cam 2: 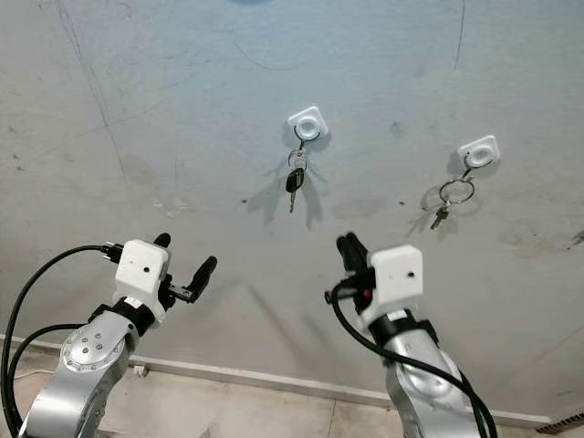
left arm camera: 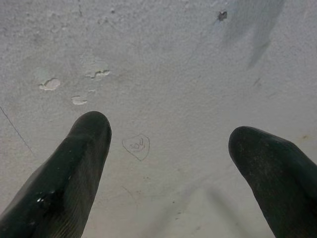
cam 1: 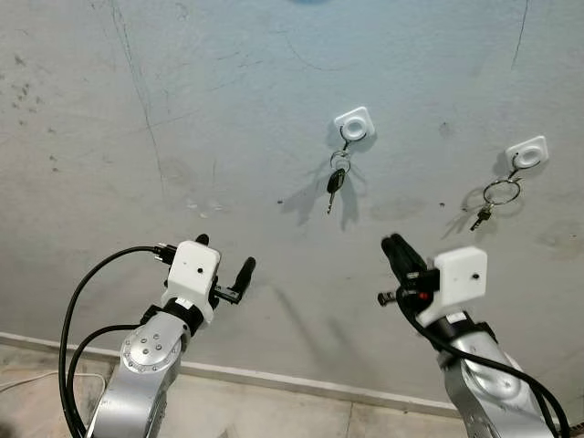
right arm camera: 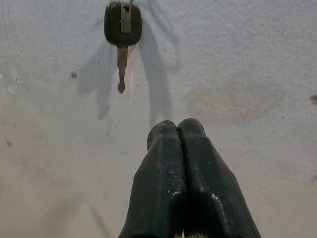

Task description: Hang keys on a hook

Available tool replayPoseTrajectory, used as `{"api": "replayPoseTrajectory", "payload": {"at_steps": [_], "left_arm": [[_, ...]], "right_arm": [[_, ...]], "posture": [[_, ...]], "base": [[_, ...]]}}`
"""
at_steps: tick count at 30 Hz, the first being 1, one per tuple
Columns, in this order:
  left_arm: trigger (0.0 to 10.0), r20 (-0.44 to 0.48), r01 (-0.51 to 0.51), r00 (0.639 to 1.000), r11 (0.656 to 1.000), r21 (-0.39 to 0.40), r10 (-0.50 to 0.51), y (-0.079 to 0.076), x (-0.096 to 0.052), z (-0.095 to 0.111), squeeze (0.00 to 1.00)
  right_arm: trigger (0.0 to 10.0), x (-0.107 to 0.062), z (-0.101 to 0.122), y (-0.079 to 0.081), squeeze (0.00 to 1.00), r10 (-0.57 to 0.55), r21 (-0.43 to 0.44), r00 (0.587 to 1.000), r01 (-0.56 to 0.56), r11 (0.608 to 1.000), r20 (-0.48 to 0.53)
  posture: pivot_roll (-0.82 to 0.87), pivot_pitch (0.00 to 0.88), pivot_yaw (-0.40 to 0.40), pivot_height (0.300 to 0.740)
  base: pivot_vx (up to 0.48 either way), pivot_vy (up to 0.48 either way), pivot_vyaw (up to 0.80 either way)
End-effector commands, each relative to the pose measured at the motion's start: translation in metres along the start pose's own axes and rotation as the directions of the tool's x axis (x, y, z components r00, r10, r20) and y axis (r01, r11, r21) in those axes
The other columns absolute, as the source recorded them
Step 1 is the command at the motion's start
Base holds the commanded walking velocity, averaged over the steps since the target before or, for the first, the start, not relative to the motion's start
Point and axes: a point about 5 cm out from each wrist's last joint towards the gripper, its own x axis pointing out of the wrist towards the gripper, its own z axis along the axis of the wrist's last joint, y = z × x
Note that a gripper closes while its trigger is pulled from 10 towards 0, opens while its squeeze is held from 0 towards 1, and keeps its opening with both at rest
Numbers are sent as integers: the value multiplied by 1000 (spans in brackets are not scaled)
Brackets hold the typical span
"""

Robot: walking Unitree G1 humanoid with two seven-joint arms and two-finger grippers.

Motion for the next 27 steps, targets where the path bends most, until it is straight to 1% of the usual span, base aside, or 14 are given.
{"api": "replayPoseTrajectory", "payload": {"at_steps": [1, 3, 6, 7, 9, 10, 11, 18, 27], "left_arm": [[10000, 7, 8, 1000, 1000, 11, -8, -2, 2, 1, 0], [10000, 12, 11, 1000, 1000, 15, -11, -3, 4, 2, 0], [10000, 24, 4, 1000, 999, 33, -5, -3, 6, 4, 0], [10000, 25, 2, 1000, 1000, 29, -3, -3, 7, 5, 0], [10000, 26, 2, 1000, 1000, 27, -3, -3, 7, 5, 0], [10000, 29, 9, 1000, 1000, 23, -9, -4, 7, 5, 0], [10000, 30, 11, 999, 1000, 23, -11, -4, 7, 5, 0], [10000, 38, 1, 999, 1000, -12, 0, -4, 8, 6, 0], [10000, 43, 0, 999, 1000, -11, 1, -5, 9, 9, 0]], "right_arm": [[10000, -3, 6, -2, 992, -2, -2, 1000, 2, 1000, 5], [10000, -4, 6, -2, 992, 0, 12, 1000, 0, 1000, -2], [10000, -2, 8, -2, 984, -6, 8, 1000, 6, 1000, 5], [10000, -1, 9, -2, 957, -10, 7, 1000, 10, 1000, 7], [10000, -1, 9, -2, 957, -12, 4, 1000, 12, 1000, 9], [10000, -1, 9, 1, 278, -5, 7, 1000, 5, 1000, 9], [10000, -1, 9, 2, 0, 1, 13, 1000, -1, 1000, 9], [10000, -2, 7, 5, 0, 15, 20, 1000, -14, 1000, -7], [10000, -2, 6, 4, 0, 3, 16, 1000, -3, 1000, -18]], "posture": [[143, 0, -66, 740], [139, 0, -65, 740], [138, 0, -64, 740], [136, 0, -63, 740], [136, 0, -63, 740], [134, 0, -63, 740], [134, 0, -63, 740], [133, 0, -66, 740], [132, 0, -69, 740]], "base": [[0, 0, 0], [0, 0, 0], [0, 0, 0], [0, 0, 0], [0, 0, 0], [0, 0, 0], [0, 0, 0], [0, 0, 0], [0, 0, 0]]}}
